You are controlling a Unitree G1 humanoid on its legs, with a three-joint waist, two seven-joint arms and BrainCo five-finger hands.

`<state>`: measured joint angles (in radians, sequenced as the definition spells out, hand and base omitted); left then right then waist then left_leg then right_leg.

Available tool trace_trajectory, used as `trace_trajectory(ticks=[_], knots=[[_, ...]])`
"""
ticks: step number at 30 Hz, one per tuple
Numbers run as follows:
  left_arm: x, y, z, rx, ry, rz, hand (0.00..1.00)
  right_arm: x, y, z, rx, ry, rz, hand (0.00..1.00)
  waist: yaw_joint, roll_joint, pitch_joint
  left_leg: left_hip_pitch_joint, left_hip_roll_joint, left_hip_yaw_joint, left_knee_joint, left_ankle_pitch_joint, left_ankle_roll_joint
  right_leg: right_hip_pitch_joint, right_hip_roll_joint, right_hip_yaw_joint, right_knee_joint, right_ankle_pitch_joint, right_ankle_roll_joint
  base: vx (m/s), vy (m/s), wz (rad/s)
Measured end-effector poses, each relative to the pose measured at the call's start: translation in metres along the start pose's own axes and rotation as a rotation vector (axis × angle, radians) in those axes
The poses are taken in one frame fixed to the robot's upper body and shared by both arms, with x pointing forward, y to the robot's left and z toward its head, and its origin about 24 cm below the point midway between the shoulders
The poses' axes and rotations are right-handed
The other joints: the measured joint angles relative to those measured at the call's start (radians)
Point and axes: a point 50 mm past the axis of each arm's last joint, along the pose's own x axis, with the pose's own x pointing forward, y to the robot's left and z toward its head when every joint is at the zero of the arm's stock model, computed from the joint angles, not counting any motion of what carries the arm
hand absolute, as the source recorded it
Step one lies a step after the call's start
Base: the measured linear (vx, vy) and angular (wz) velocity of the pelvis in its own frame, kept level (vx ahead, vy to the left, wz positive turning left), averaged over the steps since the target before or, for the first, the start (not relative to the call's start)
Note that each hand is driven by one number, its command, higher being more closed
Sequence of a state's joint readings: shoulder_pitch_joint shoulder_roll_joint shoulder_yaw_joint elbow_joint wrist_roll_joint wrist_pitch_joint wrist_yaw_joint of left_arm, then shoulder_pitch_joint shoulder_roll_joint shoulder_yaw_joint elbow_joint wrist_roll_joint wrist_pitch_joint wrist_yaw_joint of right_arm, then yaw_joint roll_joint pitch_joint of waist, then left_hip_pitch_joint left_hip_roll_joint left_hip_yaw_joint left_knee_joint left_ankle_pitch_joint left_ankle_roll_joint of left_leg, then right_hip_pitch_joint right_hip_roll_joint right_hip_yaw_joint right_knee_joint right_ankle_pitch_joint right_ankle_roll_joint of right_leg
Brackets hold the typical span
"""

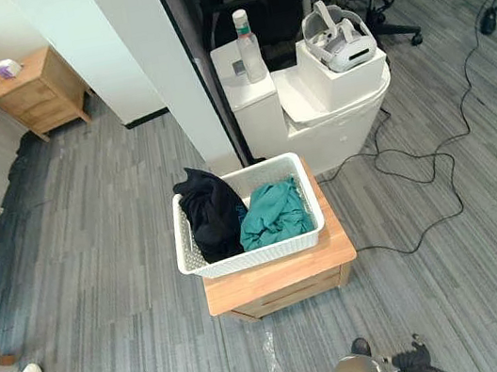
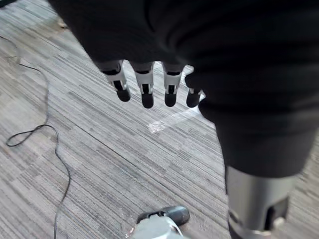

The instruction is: Tidy the bed and pick cloth on bed and put in laundry

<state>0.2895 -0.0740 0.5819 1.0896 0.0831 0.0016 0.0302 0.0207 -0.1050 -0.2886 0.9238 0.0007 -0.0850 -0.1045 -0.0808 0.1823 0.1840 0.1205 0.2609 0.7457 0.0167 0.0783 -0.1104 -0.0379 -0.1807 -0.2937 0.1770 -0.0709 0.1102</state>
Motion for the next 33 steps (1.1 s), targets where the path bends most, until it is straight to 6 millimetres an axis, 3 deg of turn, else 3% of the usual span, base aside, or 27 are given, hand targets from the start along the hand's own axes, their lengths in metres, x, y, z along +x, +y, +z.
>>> trace_trajectory(ticks=[3, 7, 11, 13, 14, 20, 23, 25, 27, 31, 33], knots=[[0.000, -0.010, 0.009, 0.091, -0.048, -0.050, 0.00, 0.002, 0.019, 0.012, 0.094, -0.043, 0.068, 0.00, -0.014, -0.005, -0.002, -0.001, 0.000, 0.001, 0.000, 0.000, 0.000, 0.000, -0.001, 0.003, -0.006, 0.003, -0.001, 0.00, 0.002, -0.01], [0.000, -0.011, 0.011, 0.159, -0.061, -0.066, 0.00, 0.002, 0.023, 0.017, 0.128, -0.065, 0.084, 0.00, -0.012, -0.010, -0.005, -0.003, 0.000, 0.002, 0.000, 0.000, 0.000, 0.001, 0.002, 0.013, -0.024, 0.013, 0.002, 0.02, 0.009, -0.07], [0.001, -0.011, 0.019, 0.228, -0.090, -0.085, 0.00, 0.006, 0.024, 0.034, 0.114, -0.121, 0.094, 0.00, -0.015, -0.010, -0.005, -0.003, -0.001, 0.003, 0.000, 0.000, 0.000, 0.003, 0.008, 0.020, -0.049, 0.039, 0.003, 0.01, 0.005, -0.09], [0.000, -0.012, 0.026, 0.264, -0.116, -0.103, 0.00, 0.008, 0.020, 0.039, 0.101, -0.135, 0.088, 0.00, -0.017, -0.011, -0.005, -0.001, -0.002, -0.001, 0.000, 0.000, 0.000, 0.016, 0.011, 0.020, -0.065, 0.048, 0.003, 0.01, 0.007, 0.04], [-0.003, -0.026, 0.046, 0.424, -0.203, -0.214, 0.00, 0.013, 0.007, 0.045, 0.084, -0.133, 0.070, 0.00, -0.019, 0.005, -0.003, 0.000, -0.015, -0.060, -0.008, -0.018, -0.018, 0.090, 0.036, 0.007, -0.213, 0.121, 0.005, 0.00, 0.003, 0.03], [-0.003, -0.029, 0.049, 0.422, -0.212, -0.219, 0.00, 0.012, 0.005, 0.037, 0.084, -0.115, 0.065, 0.00, -0.018, -0.001, -0.001, 0.004, -0.017, -0.063, -0.009, -0.018, -0.018, 0.102, 0.036, 0.004, -0.213, 0.119, 0.007, 0.00, 0.000, 0.04], [-0.004, -0.043, 0.057, 0.370, -0.252, -0.237, 0.00, 0.003, 0.004, 0.009, 0.091, -0.041, 0.057, 0.00, -0.016, -0.031, 0.000, 0.019, -0.024, -0.100, -0.017, -0.018, -0.018, 0.133, 0.028, -0.035, -0.208, 0.103, 0.026, 0.00, -0.006, 0.34], [-0.005, -0.042, 0.074, 0.310, -0.319, -0.214, 0.00, -0.009, -0.001, -0.025, 0.089, 0.047, 0.043, 0.00, -0.015, -0.068, -0.016, 0.017, -0.039, -0.159, -0.026, -0.018, -0.018, 0.163, 0.011, -0.090, -0.193, 0.085, 0.034, 0.04, -0.001, 0.68], [-0.006, -0.043, 0.084, 0.264, -0.362, -0.206, 0.00, -0.016, -0.001, -0.040, 0.108, 0.090, 0.035, 0.00, -0.011, -0.094, -0.030, 0.015, -0.058, -0.203, -0.041, -0.015, -0.014, 0.183, -0.003, -0.131, -0.183, 0.076, 0.041, 0.07, 0.013, 0.83], [-0.010, -0.053, 0.109, 0.129, -0.466, -0.206, 0.00, -0.029, 0.007, -0.065, 0.046, 0.175, 0.071, 0.00, 0.037, -0.176, -0.052, -0.004, -0.106, -0.368, -0.059, 0.004, 0.010, 0.283, -0.031, -0.296, -0.191, 0.054, 0.062, 0.06, -0.015, 1.14], [-0.009, -0.047, 0.108, 0.086, -0.463, -0.183, 0.00, -0.030, 0.016, -0.069, 0.009, 0.191, 0.101, 0.00, 0.068, -0.194, -0.056, -0.023, -0.112, -0.420, -0.058, 0.014, 0.015, 0.306, -0.025, -0.337, -0.196, 0.044, 0.047, 0.02, -0.043, 0.98]])
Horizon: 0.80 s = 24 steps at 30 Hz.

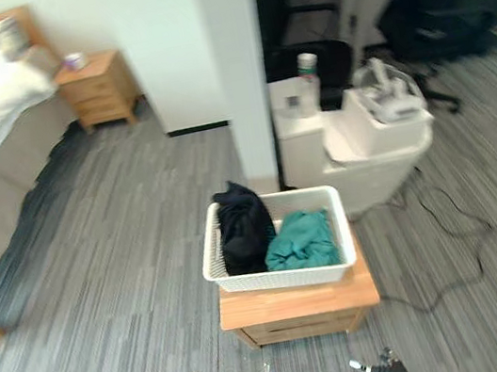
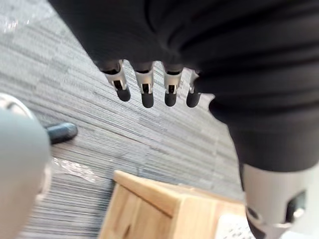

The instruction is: Tidy the bed and pick cloth on bed and put in laundry

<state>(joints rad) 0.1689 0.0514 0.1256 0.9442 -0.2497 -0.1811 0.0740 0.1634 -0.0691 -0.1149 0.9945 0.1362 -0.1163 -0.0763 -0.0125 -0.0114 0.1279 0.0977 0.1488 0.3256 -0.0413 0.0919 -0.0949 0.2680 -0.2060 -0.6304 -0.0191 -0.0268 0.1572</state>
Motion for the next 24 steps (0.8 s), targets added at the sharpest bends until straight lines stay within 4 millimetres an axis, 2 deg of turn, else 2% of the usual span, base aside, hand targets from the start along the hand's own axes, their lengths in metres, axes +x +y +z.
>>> trace_trajectory(ticks=[1, 2, 5, 6, 7, 8, 9, 10, 11, 12, 13, 14, 15, 16, 17, 18, 19, 20, 21, 23, 24], knots=[[-0.001, 0.004, -0.003, -0.011, 0.013, 0.017, 0.00, 0.001, 0.004, 0.002, -0.023, -0.004, 0.013, 0.00, 0.011, -0.007, -0.001, -0.009, -0.004, -0.042, 0.006, 0.006, 0.002, 0.023, 0.004, -0.015, 0.001, -0.014, -0.018, -0.01, -0.043, 0.96], [-0.002, 0.005, -0.005, -0.023, 0.018, 0.028, 0.00, 0.002, 0.007, 0.005, -0.044, -0.011, 0.025, 0.00, 0.016, -0.008, 0.000, -0.020, -0.010, -0.076, 0.013, 0.010, 0.002, 0.038, 0.004, -0.031, 0.004, -0.025, -0.018, -0.03, -0.042, 1.13], [-0.002, -0.003, -0.005, -0.068, 0.013, 0.030, 0.00, 0.007, 0.017, 0.021, -0.128, -0.050, 0.064, 0.00, 0.037, 0.017, 0.015, -0.068, -0.008, -0.158, 0.053, 0.027, 0.002, 0.061, 0.012, -0.103, 0.037, -0.056, -0.005, -0.12, -0.016, 0.90], [-0.002, -0.005, -0.006, -0.074, 0.014, 0.032, 0.00, 0.009, 0.019, 0.025, -0.142, -0.057, 0.070, 0.00, 0.038, 0.027, 0.019, -0.068, -0.008, -0.156, 0.041, 0.043, 0.005, 0.059, 0.008, -0.110, 0.051, -0.065, -0.002, -0.17, 0.028, 0.51], [-0.004, -0.010, -0.009, -0.091, 0.024, 0.028, 0.00, 0.010, 0.021, 0.029, -0.174, -0.062, 0.080, 0.00, 0.042, 0.043, 0.027, -0.069, -0.009, -0.152, 0.015, 0.087, 0.016, 0.048, 0.010, -0.126, 0.087, -0.082, -0.009, -0.16, 0.018, 0.41], [-0.004, -0.014, -0.010, -0.099, 0.026, 0.022, 0.00, 0.011, 0.020, 0.032, -0.187, -0.069, 0.081, 0.00, 0.041, 0.050, 0.028, -0.078, -0.014, -0.154, -0.001, 0.124, 0.018, 0.037, 0.004, -0.139, 0.101, -0.092, -0.024, -0.23, 0.047, 0.61], [-0.003, -0.016, -0.005, -0.102, 0.003, 0.014, 0.00, 0.011, 0.023, 0.031, -0.188, -0.067, 0.090, 0.00, 0.036, 0.043, 0.027, -0.099, -0.023, -0.112, 0.007, 0.139, 0.023, 0.018, -0.017, -0.187, 0.106, -0.091, -0.030, -0.19, 0.064, 0.70], [-0.002, -0.016, -0.002, -0.111, -0.006, 0.017, 0.00, 0.011, 0.027, 0.031, -0.182, -0.065, 0.098, 0.00, 0.034, 0.038, 0.031, -0.146, 0.013, 0.054, 0.241, -0.043, 0.075, 0.011, -0.031, -0.219, 0.128, -0.089, -0.032, -0.15, 0.084, 0.69], [-0.001, -0.016, -0.001, -0.106, -0.006, 0.016, 0.00, 0.011, 0.026, 0.030, -0.182, -0.063, 0.096, 0.00, 0.035, 0.033, 0.034, -0.147, 0.034, 0.126, 0.340, -0.116, 0.107, 0.012, -0.041, -0.235, 0.144, -0.088, -0.029, -0.03, 0.082, 0.70], [-0.002, -0.016, -0.004, -0.094, 0.005, 0.014, 0.00, 0.011, 0.025, 0.030, -0.190, -0.062, 0.092, 0.00, 0.029, 0.031, 0.034, -0.139, 0.077, 0.248, 0.490, -0.206, 0.142, 0.012, -0.051, -0.276, 0.183, -0.090, -0.032, -0.03, 0.093, 0.70], [-0.002, -0.017, -0.004, -0.068, 0.002, 0.004, 0.00, 0.010, 0.021, 0.029, -0.190, -0.058, 0.081, 0.00, 0.030, 0.039, 0.035, -0.143, 0.141, 0.370, 0.590, -0.258, 0.184, 0.009, -0.055, -0.324, 0.234, -0.104, -0.038, -0.03, 0.100, 0.78], [-0.001, -0.018, -0.002, -0.045, -0.002, -0.005, 0.00, 0.012, 0.019, 0.034, -0.192, -0.072, 0.072, 0.00, 0.031, 0.057, 0.037, -0.161, 0.150, 0.414, 0.600, -0.261, 0.196, 0.011, -0.047, -0.356, 0.269, -0.117, -0.047, -0.07, 0.118, 0.95], [0.001, -0.016, 0.004, 0.004, -0.023, -0.015, 0.00, 0.012, 0.018, 0.033, -0.170, -0.063, 0.059, 0.00, 0.027, 0.052, 0.041, -0.167, 0.115, 0.421, 0.556, -0.250, 0.184, 0.002, -0.058, -0.377, 0.284, -0.161, -0.066, -0.14, 0.162, 1.87], [0.004, -0.019, 0.011, 0.052, -0.038, -0.029, 0.00, 0.011, 0.019, 0.024, -0.135, -0.033, 0.042, 0.00, -0.002, -0.003, 0.034, -0.128, 0.005, 0.387, 0.333, -0.240, 0.171, 0.001, -0.054, -0.402, 0.221, -0.136, -0.070, -0.17, 0.185, 1.99], [0.005, -0.020, 0.013, 0.074, -0.041, -0.035, 0.00, 0.010, 0.019, 0.022, -0.130, -0.024, 0.036, 0.00, 0.002, 0.003, 0.029, -0.114, 0.016, 0.441, 0.355, -0.275, 0.199, 0.008, -0.057, -0.444, 0.222, -0.125, -0.060, -0.11, 0.148, 1.84], [0.005, -0.020, 0.010, 0.087, -0.022, -0.034, 0.00, 0.011, 0.020, 0.023, -0.124, -0.022, 0.035, 0.00, 0.004, 0.013, 0.029, -0.088, 0.047, 0.491, 0.392, -0.331, 0.164, 0.013, -0.061, -0.476, 0.250, -0.125, -0.052, -0.07, 0.167, 1.07], [0.007, -0.020, 0.008, 0.130, 0.004, -0.043, 0.00, 0.012, 0.018, 0.026, -0.110, -0.022, 0.026, 0.00, 0.008, 0.016, 0.045, -0.079, 0.024, 0.499, 0.375, -0.323, 0.166, 0.025, -0.097, -0.498, 0.307, -0.141, -0.069, -0.06, 0.244, 0.91], [0.008, -0.023, 0.011, 0.146, 0.001, -0.053, 0.00, 0.012, 0.019, 0.024, -0.105, -0.007, 0.024, 0.00, 0.015, 0.014, 0.047, -0.059, -0.024, 0.481, 0.326, -0.310, 0.166, 0.023, -0.132, -0.487, 0.354, -0.148, -0.079, -0.07, 0.279, 0.66], [0.008, -0.024, 0.011, 0.165, 0.002, -0.060, 0.00, 0.012, 0.019, 0.024, -0.104, -0.003, 0.024, 0.00, 0.015, 0.014, 0.046, -0.050, -0.042, 0.476, 0.309, -0.308, 0.167, 0.026, -0.149, -0.481, 0.368, -0.148, -0.081, -0.05, 0.291, 0.34], [0.008, -0.030, 0.009, 0.233, 0.011, -0.098, 0.00, 0.013, 0.016, 0.028, -0.115, -0.015, 0.018, 0.00, 0.016, 0.027, 0.045, -0.034, -0.091, 0.445, 0.263, -0.308, 0.169, -0.001, -0.228, -0.428, 0.498, -0.130, -0.100, -0.04, 0.268, 0.34], [0.008, -0.032, 0.009, 0.262, 0.012, -0.114, 0.00, 0.014, 0.013, 0.029, -0.109, -0.014, 0.011, 0.00, 0.011, 0.034, 0.043, -0.033, -0.103, 0.425, 0.242, -0.298, 0.186, -0.038, -0.251, -0.362, 0.578, -0.126, -0.106, -0.04, 0.203, 0.62]])
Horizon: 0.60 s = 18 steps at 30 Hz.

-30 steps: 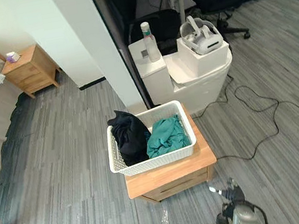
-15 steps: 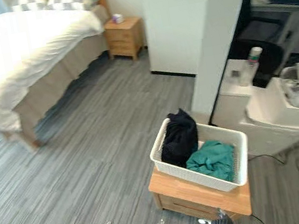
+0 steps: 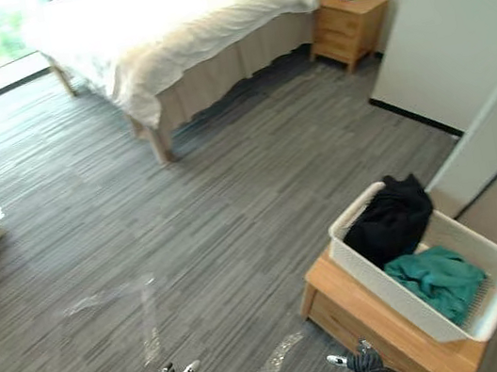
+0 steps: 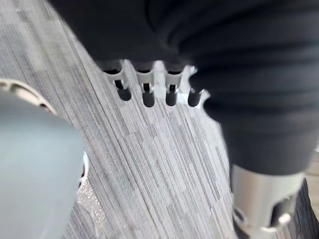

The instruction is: Tidy the bed and pick cloth on bed and put in laundry

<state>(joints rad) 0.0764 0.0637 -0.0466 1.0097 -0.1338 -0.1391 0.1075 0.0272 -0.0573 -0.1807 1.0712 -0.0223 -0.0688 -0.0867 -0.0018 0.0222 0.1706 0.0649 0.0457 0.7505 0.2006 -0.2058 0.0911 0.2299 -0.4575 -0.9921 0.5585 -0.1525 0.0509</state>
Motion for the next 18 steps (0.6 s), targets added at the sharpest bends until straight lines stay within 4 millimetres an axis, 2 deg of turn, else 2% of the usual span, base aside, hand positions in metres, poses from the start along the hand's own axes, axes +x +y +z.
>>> trace_trajectory(ticks=[1, 2, 3, 4, 5, 6, 7, 8, 9, 10, 12, 13, 14, 15, 18], knots=[[0.002, -0.004, 0.003, 0.040, -0.004, -0.018, 0.00, 0.000, -0.002, 0.000, 0.026, -0.001, -0.010, 0.00, -0.014, 0.006, 0.001, 0.003, -0.012, -0.036, -0.034, 0.020, 0.011, -0.068, 0.023, 0.160, 0.066, -0.013, -0.001, -0.04, 0.132, 0.95], [0.002, -0.006, 0.003, 0.077, -0.001, -0.035, 0.00, 0.000, -0.002, 0.002, 0.056, -0.013, -0.014, 0.00, -0.020, 0.015, 0.004, 0.012, -0.027, -0.081, -0.083, 0.052, 0.011, -0.132, 0.103, 0.361, 0.063, -0.039, 0.024, -0.05, 0.097, 1.05], [0.003, -0.009, 0.004, 0.096, -0.002, -0.047, 0.00, -0.001, -0.001, 0.004, 0.060, -0.022, -0.013, 0.00, -0.033, 0.019, 0.006, 0.019, -0.037, -0.108, -0.112, 0.070, 0.006, -0.155, 0.150, 0.467, 0.044, -0.055, 0.037, -0.05, 0.050, 1.42], [0.003, -0.015, 0.005, 0.149, -0.002, -0.083, 0.00, -0.001, 0.000, 0.007, 0.075, -0.038, -0.014, 0.00, -0.049, 0.020, 0.007, 0.026, -0.055, -0.171, -0.149, 0.100, -0.023, -0.179, 0.242, 0.666, -0.006, -0.067, 0.049, -0.03, 0.010, 1.31], [0.004, -0.018, 0.007, 0.174, -0.006, -0.101, 0.00, -0.001, -0.001, 0.007, 0.086, -0.043, -0.018, 0.00, -0.050, 0.021, 0.007, 0.025, -0.059, -0.195, -0.153, 0.110, -0.040, -0.183, 0.282, 0.745, -0.033, -0.067, 0.049, -0.06, -0.006, 1.74], [0.005, -0.024, 0.010, 0.220, -0.018, -0.125, 0.00, -0.003, -0.003, 0.003, 0.117, -0.036, -0.026, 0.00, -0.060, 0.019, 0.005, 0.017, -0.075, -0.250, -0.167, 0.084, -0.115, -0.182, 0.344, 0.855, -0.111, -0.063, 0.045, -0.04, 0.011, 1.72], [0.006, -0.014, 0.011, 0.265, -0.024, -0.108, 0.00, -0.004, 0.013, 0.000, 0.157, -0.017, 0.009, 0.00, -0.050, -0.081, -0.009, -0.022, -0.088, -0.234, -0.003, 0.014, 0.002, -0.191, 0.277, 0.935, -0.188, -0.046, 0.058, -0.06, 0.037, 1.61], [0.008, -0.008, 0.020, 0.301, -0.057, -0.099, 0.00, -0.005, 0.023, -0.002, 0.186, -0.007, 0.026, 0.00, -0.038, -0.098, -0.008, -0.076, -0.063, -0.266, 0.168, -0.021, 0.169, -0.207, 0.224, 0.953, -0.197, -0.022, 0.083, -0.05, 0.145, 1.17], [0.011, -0.009, 0.028, 0.322, -0.070, -0.097, 0.00, -0.005, 0.021, -0.002, 0.185, -0.008, 0.028, 0.00, -0.037, -0.102, -0.005, -0.107, -0.017, -0.353, 0.239, -0.072, 0.009, -0.207, 0.199, 0.983, -0.218, -0.032, 0.165, -0.04, 0.242, 0.65], [0.009, -0.006, 0.020, 0.330, -0.041, -0.093, 0.00, -0.005, 0.020, -0.007, 0.149, 0.011, 0.043, 0.00, -0.038, -0.104, -0.018, -0.088, -0.028, -0.362, 0.207, -0.070, -0.017, -0.176, 0.193, 0.979, -0.248, -0.031, 0.148, -0.02, 0.238, 0.43], [0.007, -0.005, 0.013, 0.340, -0.035, -0.096, 0.00, -0.007, 0.020, -0.015, 0.161, 0.037, 0.040, 0.00, -0.020, -0.076, -0.037, -0.035, -0.039, -0.360, 0.067, -0.004, -0.045, -0.140, 0.226, 0.965, -0.369, 0.019, 0.135, -0.01, 0.111, -0.10], [0.005, -0.005, 0.009, 0.342, -0.022, -0.096, 0.00, -0.007, 0.019, -0.017, 0.157, 0.041, 0.036, 0.00, -0.022, -0.063, -0.046, -0.013, -0.050, -0.359, -0.004, 0.041, -0.046, -0.115, 0.248, 0.964, -0.432, 0.069, 0.127, -0.02, 0.030, -0.20], [0.005, -0.004, 0.007, 0.342, -0.018, -0.096, 0.00, -0.007, 0.018, -0.016, 0.157, 0.039, 0.033, 0.00, -0.028, -0.067, -0.048, -0.002, -0.056, -0.359, -0.028, 0.056, -0.041, -0.101, 0.254, 0.961, -0.460, 0.100, 0.115, -0.06, -0.014, -0.08], [0.004, -0.005, 0.004, 0.338, -0.008, -0.097, 0.00, -0.007, 0.017, -0.015, 0.154, 0.033, 0.031, 0.00, -0.033, -0.065, -0.049, 0.007, -0.066, -0.359, -0.068, 0.082, -0.039, -0.087, 0.256, 0.945, -0.489, 0.111, 0.103, -0.04, -0.027, 0.01], [0.002, -0.007, -0.001, 0.324, 0.004, -0.099, 0.00, -0.007, 0.016, -0.013, 0.140, 0.021, 0.036, 0.00, -0.038, -0.048, -0.046, 0.082, -0.078, -0.362, -0.183, 0.148, -0.051, -0.068, 0.270, 0.939, -0.489, 0.113, 0.098, -0.04, -0.046, 0.00]])
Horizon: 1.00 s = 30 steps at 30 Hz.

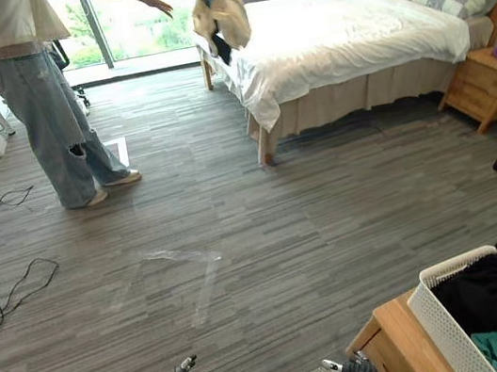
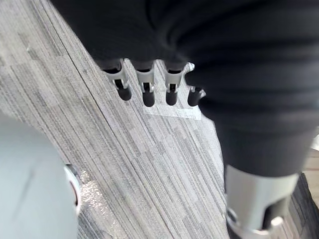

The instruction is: Tidy the bed and pick cloth on bed and put in laundry

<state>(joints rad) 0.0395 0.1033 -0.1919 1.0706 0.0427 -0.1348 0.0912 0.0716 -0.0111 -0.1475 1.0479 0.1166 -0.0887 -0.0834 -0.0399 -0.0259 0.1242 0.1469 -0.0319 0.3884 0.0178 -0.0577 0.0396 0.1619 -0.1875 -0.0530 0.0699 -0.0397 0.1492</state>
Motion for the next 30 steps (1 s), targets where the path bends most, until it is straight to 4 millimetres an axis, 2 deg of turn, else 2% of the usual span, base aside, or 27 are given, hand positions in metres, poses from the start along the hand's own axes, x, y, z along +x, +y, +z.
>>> trace_trajectory(ticks=[2, 4, 9, 13, 18, 20, 21, 22, 23, 24, 25, 26, 27, 28, 29, 30], knots=[[-0.001, -0.003, -0.003, -0.008, 0.008, -0.005, 0.00, 0.000, -0.002, -0.001, -0.012, -0.001, -0.002, 0.00, 0.001, 0.004, -0.004, 0.056, -0.004, -0.003, -0.106, 0.058, -0.011, 0.009, 0.013, -0.002, 0.000, -0.012, -0.016, -0.10, -0.061, -0.02], [-0.001, -0.005, -0.003, -0.004, 0.007, -0.009, 0.00, 0.000, -0.003, 0.000, -0.013, -0.005, -0.003, 0.00, -0.001, 0.008, -0.005, 0.061, 0.001, -0.006, -0.121, 0.073, -0.021, 0.008, 0.018, -0.004, 0.001, -0.019, -0.021, -0.07, -0.062, 0.02], [-0.001, -0.007, -0.002, -0.008, 0.005, -0.011, 0.00, -0.001, -0.006, 0.000, -0.017, -0.008, -0.009, 0.00, -0.001, 0.012, -0.006, 0.071, 0.016, 0.011, -0.121, 0.080, -0.026, 0.001, 0.041, 0.007, 0.001, -0.028, -0.033, -0.05, -0.037, -0.11], [0.000, -0.003, 0.002, -0.006, -0.005, -0.004, 0.00, 0.001, -0.005, 0.005, -0.022, -0.022, -0.001, 0.00, -0.004, 0.006, -0.003, 0.023, 0.026, 0.077, -0.121, 0.076, -0.023, -0.119, 0.046, 0.050, 0.081, -0.047, -0.038, -0.05, -0.003, -0.42], [0.003, -0.006, 0.010, -0.058, -0.021, -0.008, 0.00, 0.000, -0.001, 0.003, -0.023, -0.016, 0.012, 0.00, -0.011, -0.017, 0.005, 0.034, 0.047, 0.082, -0.112, 0.073, -0.040, -0.083, 0.039, -0.041, 0.038, -0.033, -0.054, 0.05, -0.051, -0.04], [0.004, -0.001, 0.013, -0.134, -0.029, 0.020, 0.00, 0.000, 0.000, 0.001, -0.039, -0.007, 0.022, 0.00, -0.002, -0.019, 0.008, -0.024, 0.111, 0.090, 0.076, -0.030, -0.081, -0.052, 0.045, -0.087, 0.025, -0.042, -0.068, 0.13, -0.114, -0.11], [0.003, 0.002, 0.013, -0.174, -0.032, 0.038, 0.00, 0.000, -0.001, 0.001, -0.050, -0.009, 0.023, 0.00, 0.002, -0.013, 0.011, -0.058, 0.167, 0.099, 0.218, -0.083, -0.114, -0.036, 0.053, -0.092, 0.021, -0.049, -0.078, 0.09, -0.115, -0.34], [0.003, 0.005, 0.013, -0.232, -0.031, 0.060, 0.00, 0.000, -0.002, 0.003, -0.053, -0.016, 0.019, 0.00, 0.002, 0.000, 0.019, -0.117, 0.254, 0.115, 0.434, -0.115, -0.116, -0.006, 0.083, -0.086, 0.013, -0.050, -0.077, 0.10, -0.146, -0.51], [0.003, 0.007, 0.015, -0.277, -0.039, 0.083, 0.00, 0.000, -0.004, 0.003, -0.059, -0.019, 0.013, 0.00, 0.002, 0.011, 0.020, -0.172, 0.327, 0.093, 0.609, -0.094, -0.127, 0.015, 0.109, -0.073, 0.014, -0.060, -0.091, 0.12, -0.172, -0.49], [0.003, 0.006, 0.016, -0.297, -0.044, 0.089, 0.00, 0.001, -0.005, 0.004, -0.059, -0.024, 0.009, 0.00, 0.002, 0.019, 0.025, -0.188, 0.350, 0.076, 0.678, -0.076, -0.138, 0.027, 0.122, -0.057, 0.013, -0.065, -0.100, 0.14, -0.186, -0.52], [0.004, 0.007, 0.018, -0.320, -0.052, 0.094, 0.00, 0.001, -0.007, 0.007, -0.055, -0.037, 0.005, 0.00, 0.002, 0.019, 0.038, -0.237, 0.379, 0.029, 0.786, -0.027, -0.162, 0.048, 0.131, -0.029, 0.012, -0.075, -0.116, 0.13, -0.125, -0.42], [0.004, 0.009, 0.019, -0.327, -0.059, 0.102, 0.00, 0.001, -0.004, 0.006, -0.053, -0.036, 0.009, 0.00, 0.003, 0.015, 0.040, -0.253, 0.370, 0.006, 0.801, -0.034, -0.169, 0.056, 0.126, -0.015, 0.011, -0.081, -0.121, 0.14, -0.054, -0.47], [0.004, 0.005, 0.022, -0.338, -0.068, 0.103, 0.00, 0.002, -0.007, 0.011, -0.059, -0.045, 0.001, 0.00, 0.000, 0.011, 0.042, -0.263, 0.323, -0.009, 0.758, -0.099, -0.159, 0.065, 0.098, 0.002, 0.007, -0.087, -0.121, 0.14, -0.012, -0.43], [0.004, -0.002, 0.027, -0.345, -0.085, 0.087, 0.00, 0.002, -0.013, 0.011, -0.065, -0.045, -0.013, 0.00, -0.001, 0.007, 0.041, -0.283, 0.270, 0.000, 0.663, -0.117, -0.144, 0.067, 0.071, 0.013, -0.011, -0.087, -0.120, 0.15, -0.001, -0.39], [0.004, -0.005, 0.029, -0.346, -0.092, 0.077, 0.00, 0.002, -0.015, 0.011, -0.067, -0.047, -0.018, 0.00, -0.001, 0.012, 0.044, -0.293, 0.244, 0.004, 0.584, -0.115, -0.145, 0.065, 0.060, 0.017, -0.022, -0.089, -0.116, 0.16, 0.039, -0.32], [0.004, -0.010, 0.032, -0.347, -0.102, 0.063, 0.00, 0.002, -0.017, 0.013, -0.069, -0.055, -0.022, 0.00, -0.001, 0.023, 0.051, -0.306, 0.201, 0.000, 0.399, -0.097, -0.143, 0.059, 0.046, 0.025, -0.044, -0.095, -0.106, 0.21, 0.094, -0.23]])
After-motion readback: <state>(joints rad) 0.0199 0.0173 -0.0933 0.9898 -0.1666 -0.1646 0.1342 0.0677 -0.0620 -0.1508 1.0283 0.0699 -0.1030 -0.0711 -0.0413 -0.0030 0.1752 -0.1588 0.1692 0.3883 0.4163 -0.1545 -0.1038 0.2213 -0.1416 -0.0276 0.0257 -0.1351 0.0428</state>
